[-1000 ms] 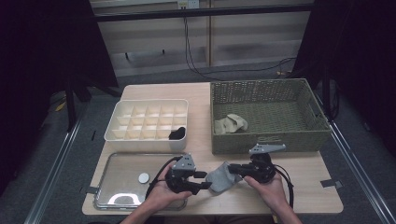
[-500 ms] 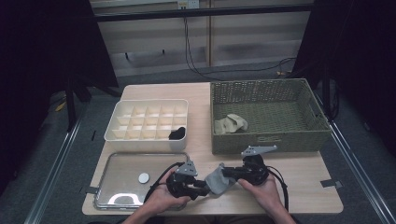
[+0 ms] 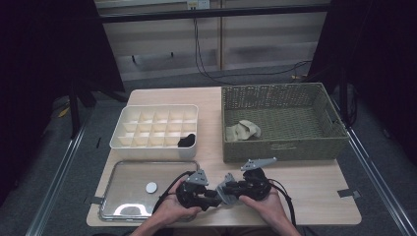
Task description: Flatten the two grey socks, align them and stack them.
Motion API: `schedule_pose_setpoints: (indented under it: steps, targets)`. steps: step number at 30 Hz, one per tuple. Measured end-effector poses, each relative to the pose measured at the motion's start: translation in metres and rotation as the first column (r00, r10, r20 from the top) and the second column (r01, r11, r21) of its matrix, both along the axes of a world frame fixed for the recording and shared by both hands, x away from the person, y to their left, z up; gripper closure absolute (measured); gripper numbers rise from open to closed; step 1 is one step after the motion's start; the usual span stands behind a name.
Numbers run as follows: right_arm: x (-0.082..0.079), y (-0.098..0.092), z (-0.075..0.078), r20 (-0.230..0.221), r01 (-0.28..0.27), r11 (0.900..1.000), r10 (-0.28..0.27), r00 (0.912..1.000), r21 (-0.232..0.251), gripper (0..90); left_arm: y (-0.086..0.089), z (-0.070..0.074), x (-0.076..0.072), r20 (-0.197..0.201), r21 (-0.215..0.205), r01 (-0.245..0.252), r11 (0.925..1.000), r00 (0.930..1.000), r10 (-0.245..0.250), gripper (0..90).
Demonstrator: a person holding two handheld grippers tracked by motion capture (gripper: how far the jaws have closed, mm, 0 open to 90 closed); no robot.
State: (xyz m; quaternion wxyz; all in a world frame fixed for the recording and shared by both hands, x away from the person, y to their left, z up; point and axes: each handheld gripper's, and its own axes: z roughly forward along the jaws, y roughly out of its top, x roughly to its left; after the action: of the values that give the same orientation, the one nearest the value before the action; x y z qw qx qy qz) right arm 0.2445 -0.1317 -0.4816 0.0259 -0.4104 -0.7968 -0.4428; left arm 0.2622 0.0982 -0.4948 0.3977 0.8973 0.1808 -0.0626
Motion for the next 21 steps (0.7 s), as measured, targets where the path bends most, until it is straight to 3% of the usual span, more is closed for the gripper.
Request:
schedule_pose_setpoints:
  steps: [6,12,15,17,18,21]
  targets:
    - [-0.006,-0.012,0.01,0.016,0.022,1.0,-0.022,0.9996,0.004,68.4,0.005,0.005,0.001,-0.002,-0.016,-0.003,0.9999,1.0,0.003,62.5]
    - [-0.011,-0.014,0.001,0.008,0.009,0.999,-0.009,0.9999,-0.035,67.3,0.004,0.004,0.003,-0.006,-0.015,-0.004,0.9999,1.0,0.004,62.2]
    - [-0.009,-0.012,-0.003,0.005,0.003,0.998,-0.002,1.0,-0.055,76.5,0.0,0.0,0.004,-0.006,0.004,0.0,1.0,1.0,0.0,61.6]
    - [-0.008,-0.011,-0.004,-0.003,0.001,0.998,-0.001,1.0,-0.055,88.7,-0.001,-0.001,0.004,-0.004,0.0,-0.008,1.0,1.0,0.008,61.7]
    - [-0.008,-0.011,-0.004,-0.007,-0.002,0.999,0.002,1.0,-0.05,89.5,0.0,0.0,0.004,-0.005,0.017,-0.002,0.9998,1.0,0.002,61.7]
    - [-0.008,-0.01,-0.002,-0.005,0.002,0.999,-0.002,1.0,-0.034,90.0,0.0,-0.001,0.004,-0.008,0.0,-0.011,0.9999,0.9999,0.011,61.8]
